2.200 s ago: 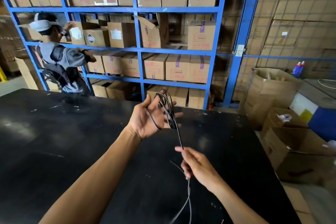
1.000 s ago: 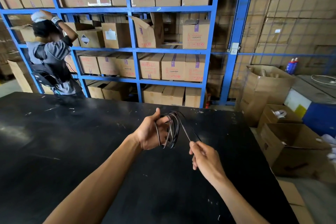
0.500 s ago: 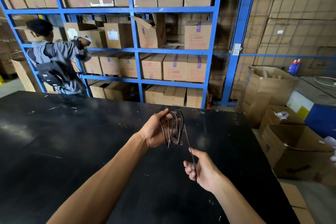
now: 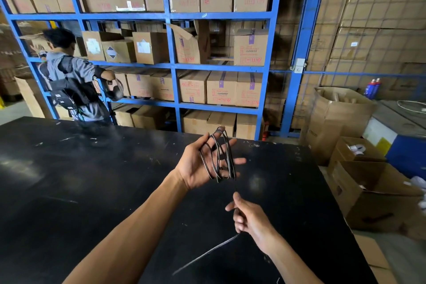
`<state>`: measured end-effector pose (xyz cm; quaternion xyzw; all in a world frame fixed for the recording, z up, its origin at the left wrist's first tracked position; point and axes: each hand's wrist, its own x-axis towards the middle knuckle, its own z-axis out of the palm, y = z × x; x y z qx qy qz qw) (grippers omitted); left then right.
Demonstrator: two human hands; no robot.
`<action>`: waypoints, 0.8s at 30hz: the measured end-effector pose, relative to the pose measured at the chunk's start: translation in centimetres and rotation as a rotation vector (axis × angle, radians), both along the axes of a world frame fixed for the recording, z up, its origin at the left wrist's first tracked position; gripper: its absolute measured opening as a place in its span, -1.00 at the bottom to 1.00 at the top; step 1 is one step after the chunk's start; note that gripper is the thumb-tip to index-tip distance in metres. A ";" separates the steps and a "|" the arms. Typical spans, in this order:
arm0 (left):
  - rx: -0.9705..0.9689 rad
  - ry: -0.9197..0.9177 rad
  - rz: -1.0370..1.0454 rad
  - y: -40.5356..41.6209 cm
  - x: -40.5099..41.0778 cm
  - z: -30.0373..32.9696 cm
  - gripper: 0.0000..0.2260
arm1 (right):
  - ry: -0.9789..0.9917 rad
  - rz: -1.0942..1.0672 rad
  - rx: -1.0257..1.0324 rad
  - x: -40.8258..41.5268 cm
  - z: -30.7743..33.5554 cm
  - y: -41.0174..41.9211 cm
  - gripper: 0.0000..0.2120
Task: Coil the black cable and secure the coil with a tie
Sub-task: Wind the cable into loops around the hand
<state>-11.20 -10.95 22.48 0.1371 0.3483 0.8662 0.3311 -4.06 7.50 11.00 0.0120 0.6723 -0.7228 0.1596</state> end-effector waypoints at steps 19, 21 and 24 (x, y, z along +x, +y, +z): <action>-0.467 -0.107 -0.062 -0.6 0.3 -3.7 -0.70 | 0.719 0.066 0.995 -4.5 13.9 3.9 -0.76; -0.341 -0.140 0.091 -1.1 -0.8 -3.4 -0.74 | 0.686 0.043 0.810 -3.3 11.5 3.5 -0.78; -0.183 -0.124 0.183 -1.5 -1.8 -2.4 -0.74 | 0.505 0.044 0.403 -1.6 7.0 2.4 -0.79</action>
